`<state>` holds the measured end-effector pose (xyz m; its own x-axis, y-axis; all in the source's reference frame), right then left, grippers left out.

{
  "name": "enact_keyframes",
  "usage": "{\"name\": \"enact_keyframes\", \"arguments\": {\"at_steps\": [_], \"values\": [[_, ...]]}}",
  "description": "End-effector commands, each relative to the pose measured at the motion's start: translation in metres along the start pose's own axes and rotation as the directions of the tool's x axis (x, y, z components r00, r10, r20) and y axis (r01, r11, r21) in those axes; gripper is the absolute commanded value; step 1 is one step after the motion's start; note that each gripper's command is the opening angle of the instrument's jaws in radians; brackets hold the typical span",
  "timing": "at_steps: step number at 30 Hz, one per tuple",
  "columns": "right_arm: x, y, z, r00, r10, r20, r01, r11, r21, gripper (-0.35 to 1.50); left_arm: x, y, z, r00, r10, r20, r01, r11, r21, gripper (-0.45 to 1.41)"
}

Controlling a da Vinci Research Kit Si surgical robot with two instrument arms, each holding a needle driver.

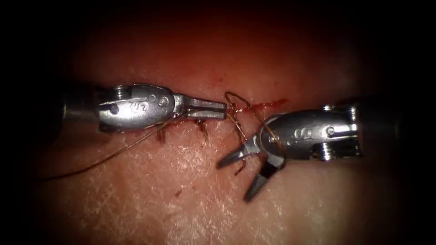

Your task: Wound Closure

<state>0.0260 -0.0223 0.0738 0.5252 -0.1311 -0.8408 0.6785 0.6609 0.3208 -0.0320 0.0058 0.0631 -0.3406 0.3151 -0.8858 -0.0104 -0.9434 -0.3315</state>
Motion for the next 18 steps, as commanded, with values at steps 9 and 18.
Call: {"name": "enact_keyframes", "arguments": {"at_steps": [9, 18], "values": [[-0.0008, 0.0014, 0.0002, 0.988, -0.020, 0.155, 0.027, 0.999, -0.044, 0.47, -0.0002, 0.0000, 0.0005, 1.000, -0.001, -0.004, 0.001, 1.000, -0.006, -0.45], [0.0002, 0.0012, 0.0012, 0.989, -0.032, 0.147, 0.037, 0.999, -0.034, -0.35, 0.0001, 0.0000, 0.0002, 1.000, -0.003, -0.005, 0.003, 1.000, -0.010, -0.45]]}}
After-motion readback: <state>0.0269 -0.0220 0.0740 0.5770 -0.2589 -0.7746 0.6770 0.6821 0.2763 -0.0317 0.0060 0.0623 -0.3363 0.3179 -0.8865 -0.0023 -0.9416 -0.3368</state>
